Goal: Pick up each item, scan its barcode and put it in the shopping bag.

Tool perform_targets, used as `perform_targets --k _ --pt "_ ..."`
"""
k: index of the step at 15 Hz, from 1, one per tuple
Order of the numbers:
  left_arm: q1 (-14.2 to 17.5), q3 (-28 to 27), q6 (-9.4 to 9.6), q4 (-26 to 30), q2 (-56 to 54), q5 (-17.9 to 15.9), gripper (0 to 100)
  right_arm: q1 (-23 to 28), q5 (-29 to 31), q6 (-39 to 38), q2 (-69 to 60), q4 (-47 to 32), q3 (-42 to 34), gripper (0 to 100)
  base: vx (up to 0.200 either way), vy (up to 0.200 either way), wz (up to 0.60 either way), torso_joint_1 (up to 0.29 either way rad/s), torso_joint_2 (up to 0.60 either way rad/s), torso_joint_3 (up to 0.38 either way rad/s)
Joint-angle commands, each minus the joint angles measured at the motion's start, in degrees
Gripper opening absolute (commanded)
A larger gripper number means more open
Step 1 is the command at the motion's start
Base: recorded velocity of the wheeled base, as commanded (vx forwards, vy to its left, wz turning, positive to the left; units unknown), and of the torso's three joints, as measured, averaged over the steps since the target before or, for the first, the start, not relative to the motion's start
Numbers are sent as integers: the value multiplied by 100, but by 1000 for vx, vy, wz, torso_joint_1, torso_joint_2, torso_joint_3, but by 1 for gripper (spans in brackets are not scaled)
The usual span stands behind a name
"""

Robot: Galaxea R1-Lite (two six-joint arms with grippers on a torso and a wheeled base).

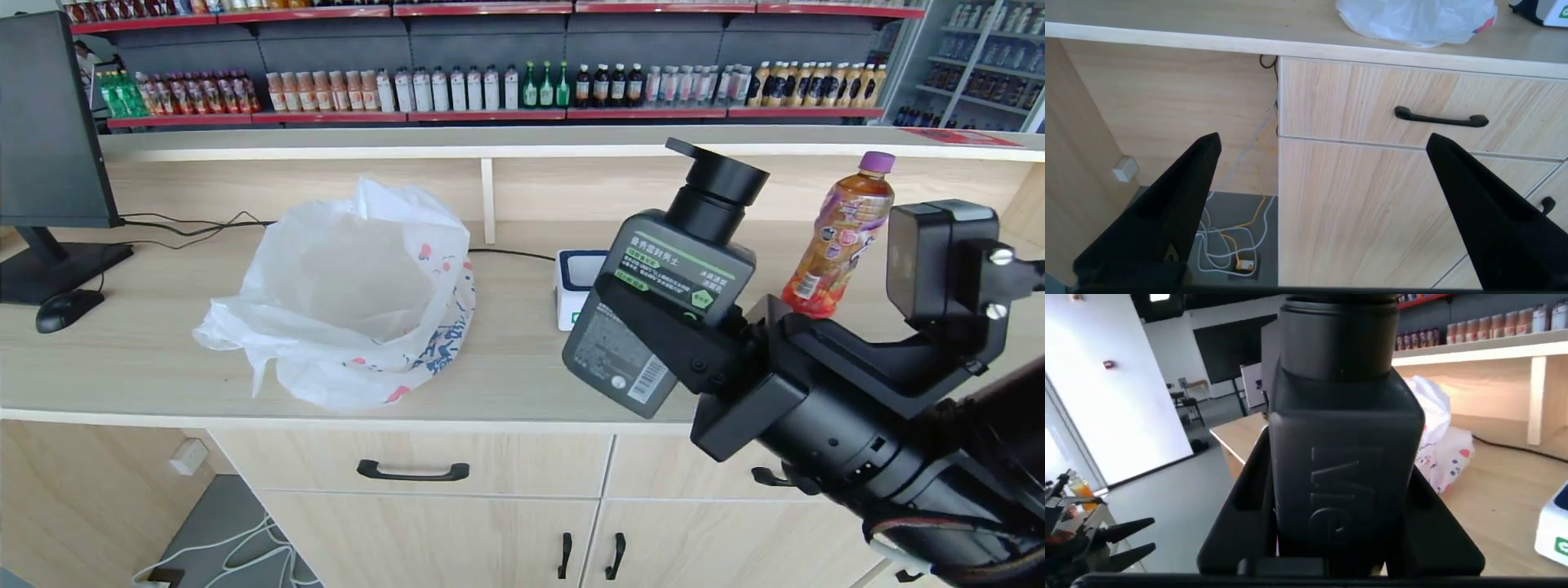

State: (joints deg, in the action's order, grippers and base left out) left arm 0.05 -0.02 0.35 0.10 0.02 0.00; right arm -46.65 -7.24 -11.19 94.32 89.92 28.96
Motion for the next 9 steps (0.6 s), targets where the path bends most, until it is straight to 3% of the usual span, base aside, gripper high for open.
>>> perform_targets --k 1,6,9 --pt "4 -6 0 -1 6 0 100 649 -5 293 25 8 -14 0 0 0 0 0 0 0" --pt "4 2 0 -1 6 0 100 1141 -181 829 342 8 39 0 0 0 0 0 0 0" --pt "4 2 9 -1 -2 0 100 1528 -875 1172 711 8 329 0 0 0 0 0 0 0"
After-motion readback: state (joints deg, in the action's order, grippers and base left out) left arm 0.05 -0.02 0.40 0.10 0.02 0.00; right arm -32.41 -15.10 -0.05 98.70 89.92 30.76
